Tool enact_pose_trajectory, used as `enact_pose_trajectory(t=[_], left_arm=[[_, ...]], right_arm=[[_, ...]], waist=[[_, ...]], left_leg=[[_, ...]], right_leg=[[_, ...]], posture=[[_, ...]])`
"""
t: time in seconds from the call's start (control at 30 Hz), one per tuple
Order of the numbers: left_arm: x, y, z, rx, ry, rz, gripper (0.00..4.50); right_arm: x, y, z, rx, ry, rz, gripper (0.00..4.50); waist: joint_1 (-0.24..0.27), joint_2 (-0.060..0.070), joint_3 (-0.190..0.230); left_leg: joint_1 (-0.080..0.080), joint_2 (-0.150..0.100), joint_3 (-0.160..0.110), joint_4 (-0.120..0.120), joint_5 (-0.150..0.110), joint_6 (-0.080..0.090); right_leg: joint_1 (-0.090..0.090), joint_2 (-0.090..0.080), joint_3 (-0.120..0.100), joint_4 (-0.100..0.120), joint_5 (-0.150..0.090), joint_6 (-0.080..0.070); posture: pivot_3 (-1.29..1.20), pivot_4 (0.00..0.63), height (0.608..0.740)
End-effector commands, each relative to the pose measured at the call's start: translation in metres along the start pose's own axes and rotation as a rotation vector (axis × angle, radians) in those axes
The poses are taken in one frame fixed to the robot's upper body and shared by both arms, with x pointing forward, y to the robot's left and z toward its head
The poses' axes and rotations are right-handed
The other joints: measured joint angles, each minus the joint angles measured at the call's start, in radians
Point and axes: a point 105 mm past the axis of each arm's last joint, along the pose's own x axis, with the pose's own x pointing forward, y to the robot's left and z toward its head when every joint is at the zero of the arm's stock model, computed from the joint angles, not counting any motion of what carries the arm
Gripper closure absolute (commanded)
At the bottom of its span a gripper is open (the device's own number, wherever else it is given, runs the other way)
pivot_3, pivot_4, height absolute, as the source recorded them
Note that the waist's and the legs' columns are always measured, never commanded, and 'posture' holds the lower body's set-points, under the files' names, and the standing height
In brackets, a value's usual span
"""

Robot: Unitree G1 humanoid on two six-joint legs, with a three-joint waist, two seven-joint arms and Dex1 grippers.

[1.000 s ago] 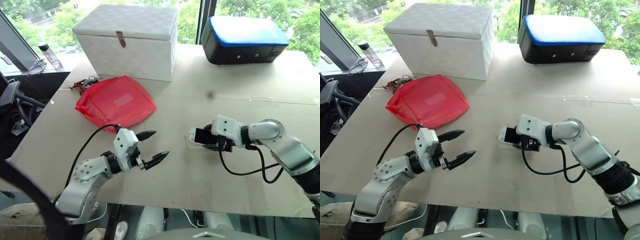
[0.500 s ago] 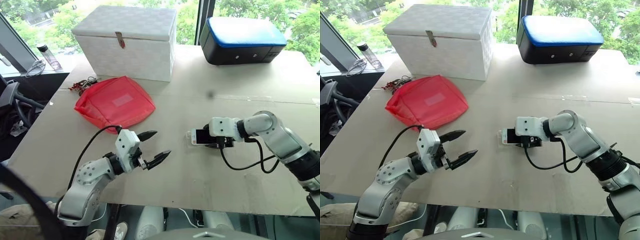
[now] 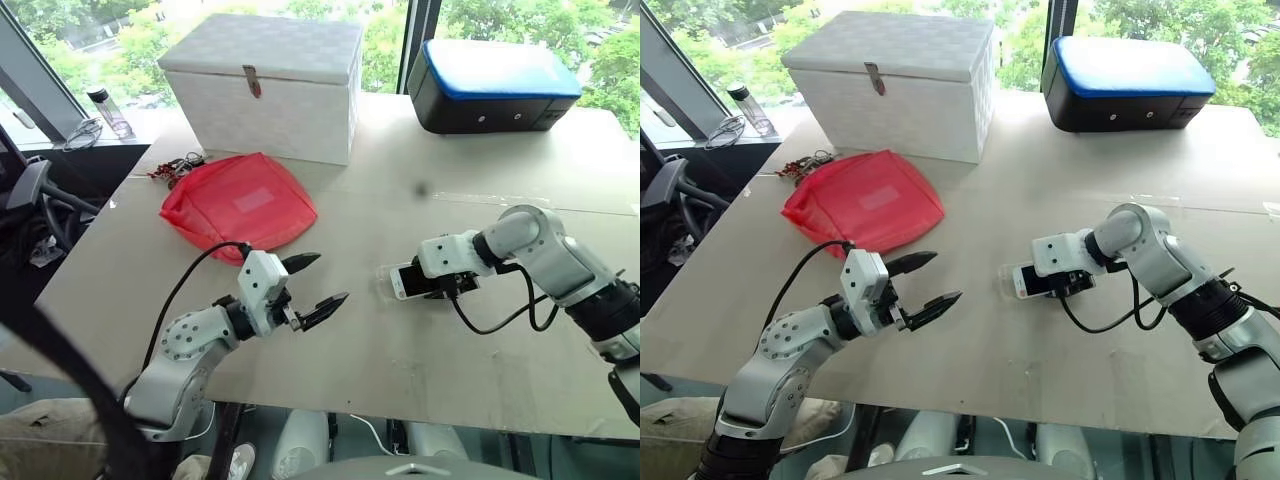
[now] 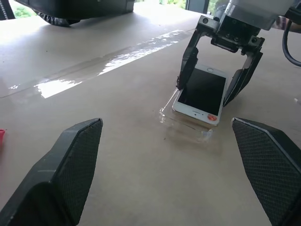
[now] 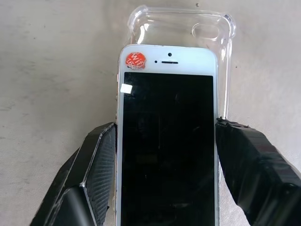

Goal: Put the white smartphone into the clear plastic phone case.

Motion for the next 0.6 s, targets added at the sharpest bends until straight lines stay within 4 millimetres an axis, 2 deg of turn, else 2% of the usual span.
enact_pose_trajectory(t=[0.03, 0.23, 0.43, 0.6], left_arm=[[0.002, -0.005, 0.011, 0.031, -0.041, -0.013, 0.00], [0.001, -0.006, 0.007, 0.014, -0.040, -0.012, 0.00], [0.001, -0.005, 0.005, 0.018, -0.042, -0.008, 0.00], [0.000, -0.005, 0.000, 0.020, -0.041, -0.004, 0.00]], right_arm=[[0.011, 0.001, -0.021, 0.147, 0.079, 0.008, 1.74], [0.016, -0.005, -0.018, 0.200, 0.079, 0.027, 1.74], [0.021, -0.007, -0.018, 0.083, 0.104, 0.034, 1.74], [0.023, -0.006, -0.019, 0.058, 0.104, 0.038, 1.74]], waist=[[-0.003, 0.000, 0.000], [-0.017, -0.001, -0.001], [-0.029, -0.001, -0.001], [-0.028, -0.001, -0.001]], left_leg=[[0.001, 0.000, 0.000, 0.000, 0.000, 0.000], [0.002, 0.001, 0.000, 0.000, 0.000, 0.000], [0.002, 0.001, 0.000, 0.000, 0.000, 0.000], [0.002, 0.001, 0.000, 0.000, 0.000, 0.000]], right_leg=[[0.000, 0.000, 0.000, 0.000, -0.001, -0.002], [0.000, 0.000, 0.001, 0.001, 0.001, -0.005], [0.000, -0.001, 0.001, 0.001, 0.001, -0.006], [0.000, -0.001, 0.001, 0.001, 0.001, -0.006]], posture=[[0.00, 0.150, 0.740], [0.00, 0.150, 0.740], [0.00, 0.150, 0.740], [0.00, 0.150, 0.740]])
